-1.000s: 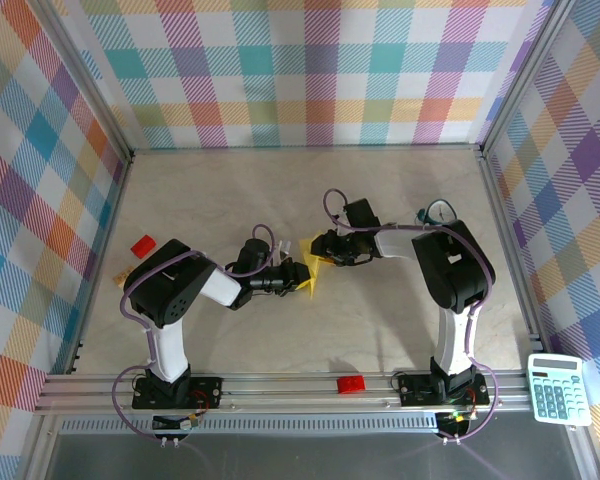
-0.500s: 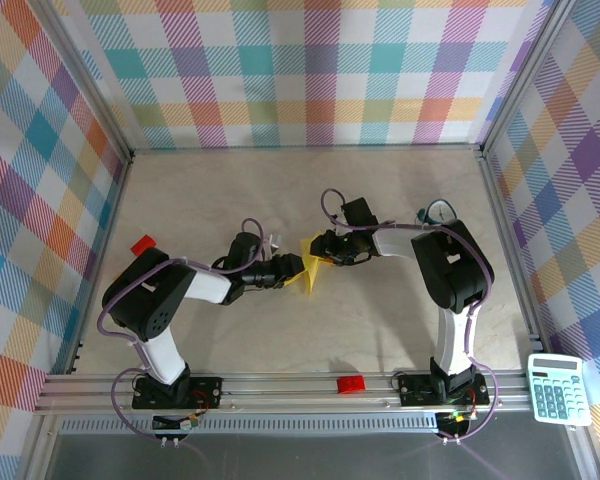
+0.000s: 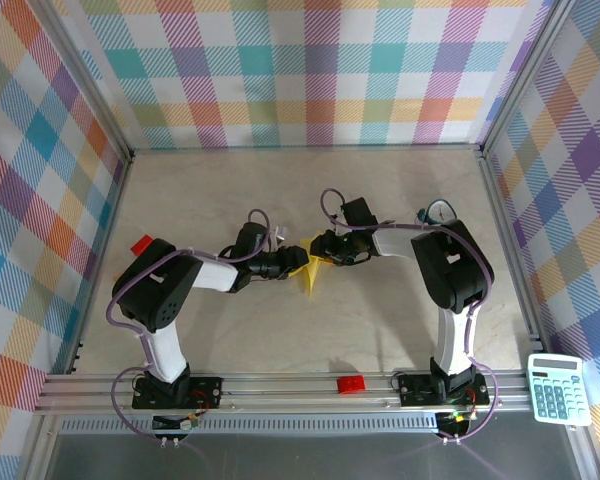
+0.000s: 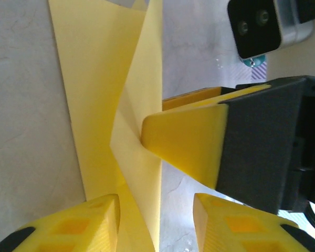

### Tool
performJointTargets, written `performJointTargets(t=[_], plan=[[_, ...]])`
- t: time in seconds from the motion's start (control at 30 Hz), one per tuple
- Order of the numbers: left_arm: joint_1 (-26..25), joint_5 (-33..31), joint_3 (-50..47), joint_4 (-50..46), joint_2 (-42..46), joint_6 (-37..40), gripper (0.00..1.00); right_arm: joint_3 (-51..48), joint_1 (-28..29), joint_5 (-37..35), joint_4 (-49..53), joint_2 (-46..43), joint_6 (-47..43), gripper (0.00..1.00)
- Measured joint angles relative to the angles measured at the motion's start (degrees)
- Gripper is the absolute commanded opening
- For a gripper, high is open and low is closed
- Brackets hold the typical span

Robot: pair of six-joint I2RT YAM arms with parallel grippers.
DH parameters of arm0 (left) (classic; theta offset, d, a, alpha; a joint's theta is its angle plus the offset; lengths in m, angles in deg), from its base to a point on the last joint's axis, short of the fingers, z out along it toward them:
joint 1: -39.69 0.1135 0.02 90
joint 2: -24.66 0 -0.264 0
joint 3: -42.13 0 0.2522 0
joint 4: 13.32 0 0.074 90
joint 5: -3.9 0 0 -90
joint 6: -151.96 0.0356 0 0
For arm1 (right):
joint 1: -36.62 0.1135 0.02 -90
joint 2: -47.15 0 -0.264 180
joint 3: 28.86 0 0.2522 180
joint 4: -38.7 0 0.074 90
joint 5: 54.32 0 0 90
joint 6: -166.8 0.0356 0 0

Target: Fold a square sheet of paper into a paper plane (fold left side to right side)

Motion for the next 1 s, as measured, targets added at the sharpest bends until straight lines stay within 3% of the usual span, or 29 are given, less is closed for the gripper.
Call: performJointTargets(t=[1.0], plan=[[0.00, -2.64, 2.67, -4.48, -3.23, 2.82, 0.05, 1.44, 0.48, -2.12, 2.71, 0.11, -1.29, 0.39]])
